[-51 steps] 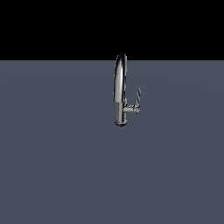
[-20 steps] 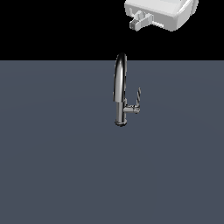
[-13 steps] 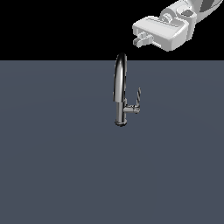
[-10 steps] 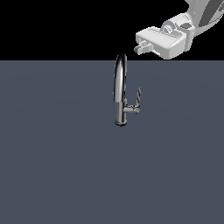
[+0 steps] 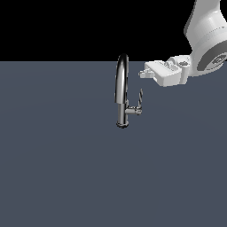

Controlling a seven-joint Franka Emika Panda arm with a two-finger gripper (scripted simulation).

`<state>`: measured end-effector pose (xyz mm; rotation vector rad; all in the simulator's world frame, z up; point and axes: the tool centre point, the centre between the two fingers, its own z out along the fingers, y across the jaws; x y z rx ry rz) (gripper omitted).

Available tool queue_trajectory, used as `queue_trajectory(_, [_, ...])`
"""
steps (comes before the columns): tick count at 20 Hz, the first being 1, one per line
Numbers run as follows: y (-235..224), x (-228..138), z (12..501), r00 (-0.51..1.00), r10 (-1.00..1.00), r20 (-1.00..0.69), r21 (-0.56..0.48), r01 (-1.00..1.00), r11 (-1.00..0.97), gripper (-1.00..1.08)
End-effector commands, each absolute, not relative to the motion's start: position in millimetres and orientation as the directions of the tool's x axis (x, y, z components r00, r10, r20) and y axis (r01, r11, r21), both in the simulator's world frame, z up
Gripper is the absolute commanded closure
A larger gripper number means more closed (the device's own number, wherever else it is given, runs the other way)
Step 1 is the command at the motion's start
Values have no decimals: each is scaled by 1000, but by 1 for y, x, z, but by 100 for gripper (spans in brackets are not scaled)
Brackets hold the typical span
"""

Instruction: Turn on the faucet by rotating a designated handle.

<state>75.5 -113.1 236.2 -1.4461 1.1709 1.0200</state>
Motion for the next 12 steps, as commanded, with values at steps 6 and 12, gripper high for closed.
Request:
queue_trajectory(6, [-118, 85, 186, 61, -57, -996, -66, -994, 84, 108])
queue_trajectory(12, [-118, 87, 164, 15, -9, -1000, -16, -990, 139, 108])
